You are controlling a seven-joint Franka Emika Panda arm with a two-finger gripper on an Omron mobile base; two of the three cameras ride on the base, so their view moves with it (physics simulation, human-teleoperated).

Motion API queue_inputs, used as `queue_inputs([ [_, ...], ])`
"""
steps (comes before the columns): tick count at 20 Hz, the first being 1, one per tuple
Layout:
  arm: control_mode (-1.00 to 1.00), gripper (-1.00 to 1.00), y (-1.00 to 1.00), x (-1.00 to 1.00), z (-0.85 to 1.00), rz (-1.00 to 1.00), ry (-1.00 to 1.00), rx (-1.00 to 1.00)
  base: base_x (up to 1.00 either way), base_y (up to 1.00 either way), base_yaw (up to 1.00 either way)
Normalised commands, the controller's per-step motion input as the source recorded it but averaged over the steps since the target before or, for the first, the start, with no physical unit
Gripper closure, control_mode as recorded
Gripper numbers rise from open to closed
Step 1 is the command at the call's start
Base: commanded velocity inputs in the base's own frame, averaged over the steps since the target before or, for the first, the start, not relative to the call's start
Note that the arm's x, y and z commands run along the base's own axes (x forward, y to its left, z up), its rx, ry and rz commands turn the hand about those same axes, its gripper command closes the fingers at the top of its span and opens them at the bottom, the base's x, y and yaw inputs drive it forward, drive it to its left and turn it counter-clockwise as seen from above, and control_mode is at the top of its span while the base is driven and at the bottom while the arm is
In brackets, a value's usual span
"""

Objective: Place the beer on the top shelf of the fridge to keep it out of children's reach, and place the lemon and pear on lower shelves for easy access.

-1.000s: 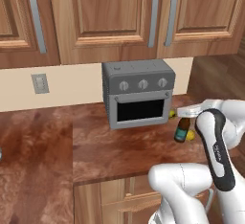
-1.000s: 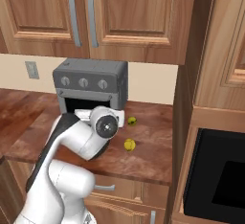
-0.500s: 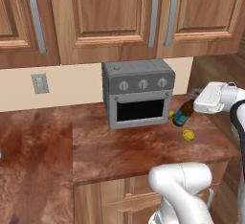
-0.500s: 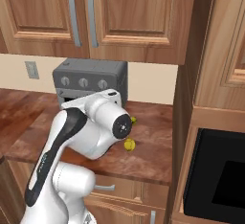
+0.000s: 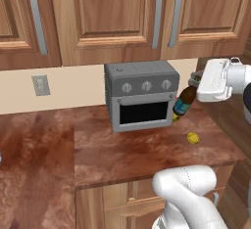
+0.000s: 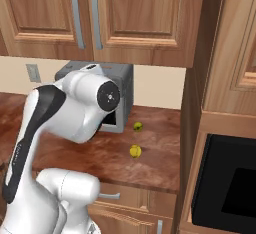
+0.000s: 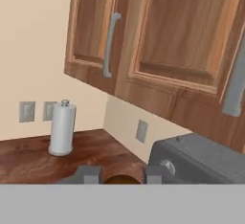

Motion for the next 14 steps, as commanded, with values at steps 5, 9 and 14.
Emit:
queue_inputs([
  [5, -1.0, 1.0, 0.35, -0.26, 0.26, -0.26, 0.0, -0.13, 0.0, 0.0, 0.0],
  [9, -1.0, 1.0, 0.02, -0.41, 0.02, -0.52, 0.01, -0.01, 0.0, 0.0, 0.0],
  [14, -1.0, 1.0, -0.01, -0.39, 0.0, -0.53, 0.08, 0.01, 0.0, 0.0, 0.0],
])
